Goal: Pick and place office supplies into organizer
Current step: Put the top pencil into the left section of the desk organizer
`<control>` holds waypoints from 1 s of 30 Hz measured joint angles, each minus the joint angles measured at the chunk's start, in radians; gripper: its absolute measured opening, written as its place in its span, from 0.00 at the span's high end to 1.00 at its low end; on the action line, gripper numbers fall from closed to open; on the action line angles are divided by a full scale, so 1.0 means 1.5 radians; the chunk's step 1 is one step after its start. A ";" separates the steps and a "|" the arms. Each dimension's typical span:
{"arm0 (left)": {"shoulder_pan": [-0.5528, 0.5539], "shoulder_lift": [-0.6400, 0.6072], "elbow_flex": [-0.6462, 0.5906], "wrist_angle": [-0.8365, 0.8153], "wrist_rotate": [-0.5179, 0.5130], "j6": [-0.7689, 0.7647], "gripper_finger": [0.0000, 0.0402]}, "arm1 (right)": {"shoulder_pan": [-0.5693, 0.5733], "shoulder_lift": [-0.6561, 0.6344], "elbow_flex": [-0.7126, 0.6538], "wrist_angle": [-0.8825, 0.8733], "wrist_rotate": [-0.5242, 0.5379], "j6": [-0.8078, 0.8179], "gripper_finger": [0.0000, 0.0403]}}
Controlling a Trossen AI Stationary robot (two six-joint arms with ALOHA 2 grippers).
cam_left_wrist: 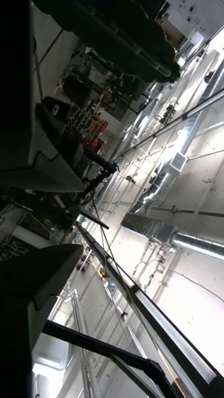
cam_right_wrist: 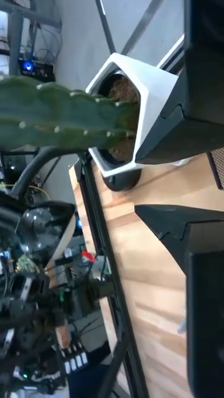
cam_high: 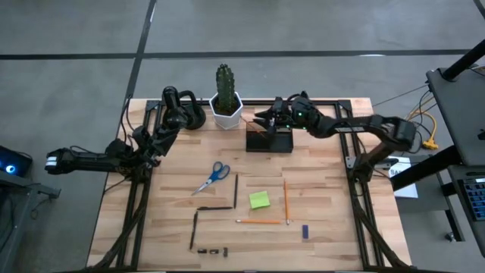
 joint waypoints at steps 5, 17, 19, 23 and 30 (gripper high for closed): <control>0.000 0.000 0.000 0.000 0.000 0.000 0.68 | 0.024 -0.079 0.000 -0.114 0.003 0.010 0.74; 0.000 0.000 0.000 0.000 0.000 0.000 0.68 | 0.095 -0.216 0.000 -0.268 0.004 0.100 0.74; 0.000 0.000 0.000 0.000 0.000 0.000 0.68 | 0.102 -0.229 0.001 -0.275 0.004 0.147 0.74; 0.000 0.000 0.000 0.000 -0.010 -0.001 0.68 | 0.113 -0.241 0.001 -0.280 0.005 0.293 0.75; -0.001 0.000 0.000 0.000 -0.018 0.000 0.68 | 0.139 -0.241 0.001 -0.288 0.003 0.490 0.76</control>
